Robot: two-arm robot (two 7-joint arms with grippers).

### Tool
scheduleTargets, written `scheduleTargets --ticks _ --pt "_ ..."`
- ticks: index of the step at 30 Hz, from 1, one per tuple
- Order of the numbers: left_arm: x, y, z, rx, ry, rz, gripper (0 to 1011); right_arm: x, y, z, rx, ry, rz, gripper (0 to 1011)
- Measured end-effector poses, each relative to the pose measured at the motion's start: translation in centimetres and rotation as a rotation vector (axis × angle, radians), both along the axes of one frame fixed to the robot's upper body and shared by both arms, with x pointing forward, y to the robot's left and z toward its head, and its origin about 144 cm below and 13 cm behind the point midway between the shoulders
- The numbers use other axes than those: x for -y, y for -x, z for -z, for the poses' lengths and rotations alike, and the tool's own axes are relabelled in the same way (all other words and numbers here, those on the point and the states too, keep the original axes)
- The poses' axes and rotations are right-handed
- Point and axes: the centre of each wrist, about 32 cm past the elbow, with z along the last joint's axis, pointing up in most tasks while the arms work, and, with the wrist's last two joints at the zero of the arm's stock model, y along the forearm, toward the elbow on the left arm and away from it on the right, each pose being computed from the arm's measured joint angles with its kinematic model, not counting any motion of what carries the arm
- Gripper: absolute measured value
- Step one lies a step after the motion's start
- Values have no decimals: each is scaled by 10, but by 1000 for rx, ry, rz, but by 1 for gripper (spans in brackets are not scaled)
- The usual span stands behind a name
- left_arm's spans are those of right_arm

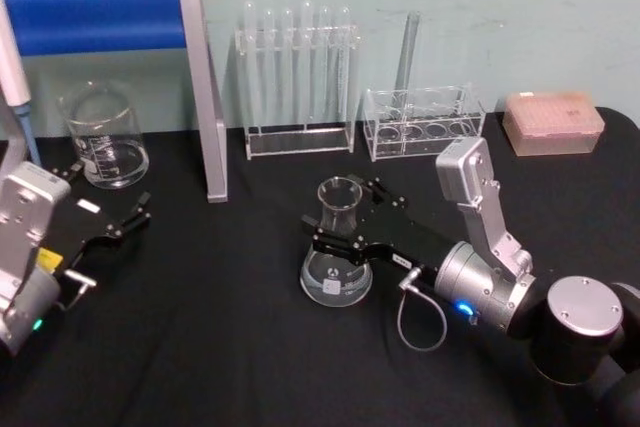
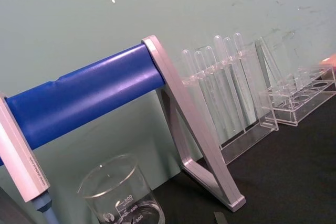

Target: Grasp the erlenmeyer flask with one hand, shake it three times, then place it back.

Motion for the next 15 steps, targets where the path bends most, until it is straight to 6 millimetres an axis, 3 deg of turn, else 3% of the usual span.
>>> scheduleTargets --ticks 10,15 --pt "0 0 0 0 0 0 1001 0 0 0 -1 0 1 787" --pt "0 0 0 0 0 0 1001 0 0 0 -1 0 1 603"
